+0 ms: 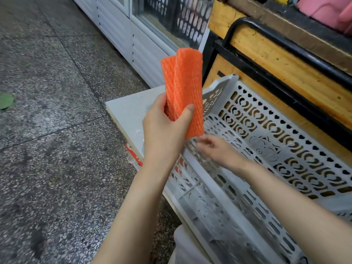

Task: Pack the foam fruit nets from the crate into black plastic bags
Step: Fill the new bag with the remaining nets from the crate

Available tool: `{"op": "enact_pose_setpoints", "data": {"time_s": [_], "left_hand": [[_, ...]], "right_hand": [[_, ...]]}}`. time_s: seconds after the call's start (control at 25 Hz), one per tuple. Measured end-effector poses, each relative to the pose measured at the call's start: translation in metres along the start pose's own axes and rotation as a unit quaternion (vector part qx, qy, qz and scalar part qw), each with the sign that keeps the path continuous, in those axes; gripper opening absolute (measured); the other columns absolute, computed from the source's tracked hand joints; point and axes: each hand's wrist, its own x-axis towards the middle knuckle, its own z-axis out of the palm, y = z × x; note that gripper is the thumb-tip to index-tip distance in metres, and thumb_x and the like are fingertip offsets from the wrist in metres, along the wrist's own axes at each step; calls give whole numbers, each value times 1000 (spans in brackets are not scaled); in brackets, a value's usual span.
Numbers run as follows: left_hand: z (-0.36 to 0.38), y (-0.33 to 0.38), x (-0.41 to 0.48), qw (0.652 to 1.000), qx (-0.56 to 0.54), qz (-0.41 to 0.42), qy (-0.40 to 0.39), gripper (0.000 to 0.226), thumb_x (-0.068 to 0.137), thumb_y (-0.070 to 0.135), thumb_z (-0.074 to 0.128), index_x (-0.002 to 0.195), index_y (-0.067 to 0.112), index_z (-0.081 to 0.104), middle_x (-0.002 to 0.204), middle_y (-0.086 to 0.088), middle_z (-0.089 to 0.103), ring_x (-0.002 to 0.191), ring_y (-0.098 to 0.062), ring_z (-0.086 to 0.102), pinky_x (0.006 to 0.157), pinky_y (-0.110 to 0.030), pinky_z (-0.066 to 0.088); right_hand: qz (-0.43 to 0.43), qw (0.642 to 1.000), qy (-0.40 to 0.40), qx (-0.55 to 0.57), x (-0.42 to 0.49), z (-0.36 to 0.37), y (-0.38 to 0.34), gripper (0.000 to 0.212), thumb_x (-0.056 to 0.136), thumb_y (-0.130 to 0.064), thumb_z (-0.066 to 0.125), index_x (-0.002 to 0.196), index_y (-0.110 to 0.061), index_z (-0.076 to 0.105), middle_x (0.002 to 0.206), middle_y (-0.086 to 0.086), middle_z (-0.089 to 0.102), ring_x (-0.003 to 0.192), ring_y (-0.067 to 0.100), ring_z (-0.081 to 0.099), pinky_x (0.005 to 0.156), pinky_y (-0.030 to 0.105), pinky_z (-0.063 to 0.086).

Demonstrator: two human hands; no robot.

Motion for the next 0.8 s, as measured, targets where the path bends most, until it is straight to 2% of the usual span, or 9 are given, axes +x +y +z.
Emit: {"op": "enact_pose_setpoints", "data": {"time_s": [0.04, 0.12, 0.2, 0.36, 0.4, 0.48, 0.56, 0.68, 0.8], "left_hand": [[-4, -2, 3, 1000, 3, -1, 6, 30, 72, 35, 62, 94, 14, 65, 79, 3, 67, 72, -12, 60, 73, -42, 54], [-11, -6, 9, 1000, 5, -7, 8, 27, 74, 34, 64, 93, 14, 65, 77, 5, 66, 69, -8, 59, 70, -35, 53], [-15, -9, 11, 1000, 1, -10, 2, 16, 79, 26, 68, 89, 15, 64, 73, 9, 64, 64, -3, 56, 64, -27, 48], [-15, -12, 10, 1000, 1, -10, -11, 9, 82, 20, 69, 86, 18, 61, 69, 12, 59, 60, 1, 52, 61, -20, 42], [-14, -11, 10, 1000, 1, -10, -13, 10, 82, 20, 69, 85, 18, 60, 68, 13, 58, 59, 2, 50, 60, -19, 40], [-13, -11, 10, 1000, -3, -14, -16, 9, 83, 20, 68, 86, 18, 60, 68, 12, 58, 60, 1, 51, 60, -20, 41], [-11, -10, 8, 1000, -10, -16, -22, 10, 82, 23, 69, 87, 18, 62, 71, 9, 61, 64, -4, 54, 62, -27, 46], [-10, -9, 7, 1000, -4, -12, -20, 16, 76, 31, 65, 86, 18, 64, 76, 3, 66, 70, -13, 59, 68, -36, 51], [-10, -8, 7, 1000, -1, -11, -21, 14, 78, 29, 67, 87, 19, 63, 74, 7, 63, 67, -9, 56, 67, -34, 50]], "right_hand": [[26, 998, -58, -22, 3, 7, 5, 43, 94, -29, 53, 133, -11, 45, 121, -3, 56, 98, 5, 52, 70, 10, 40], [42, 990, -131, -10, 8, 21, 7, 40, 93, -24, 56, 128, -9, 47, 110, -6, 57, 90, 0, 54, 65, 6, 42], [33, 987, -151, 47, 11, 29, 2, 17, 92, -9, 55, 108, -12, 52, 89, -10, 58, 74, -6, 55, 58, 3, 42], [29, 982, -156, 101, 17, 31, -5, 20, 87, 5, 55, 81, -14, 54, 65, -10, 61, 60, 0, 59, 53, 9, 44], [31, 981, -164, 99, 18, 31, -6, 19, 86, 4, 57, 78, -13, 55, 65, -8, 61, 59, 2, 61, 56, 12, 47], [41, 978, -187, 81, 22, 33, -5, 7, 82, -5, 63, 80, -11, 60, 79, 4, 64, 74, 13, 64, 76, 28, 54], [71, 974, -198, 81, 23, 33, -5, 5, 81, -8, 63, 85, -12, 64, 88, 11, 64, 86, 25, 61, 92, 44, 50], [122, 956, -226, 143, 22, 31, -6, 21, 84, -21, 64, 102, -10, 62, 94, 13, 65, 92, 32, 55, 96, 51, 42], [118, 948, -235, 181, 18, 27, -6, 30, 91, -27, 59, 114, -7, 60, 104, 15, 66, 98, 31, 56, 98, 49, 41]]}}
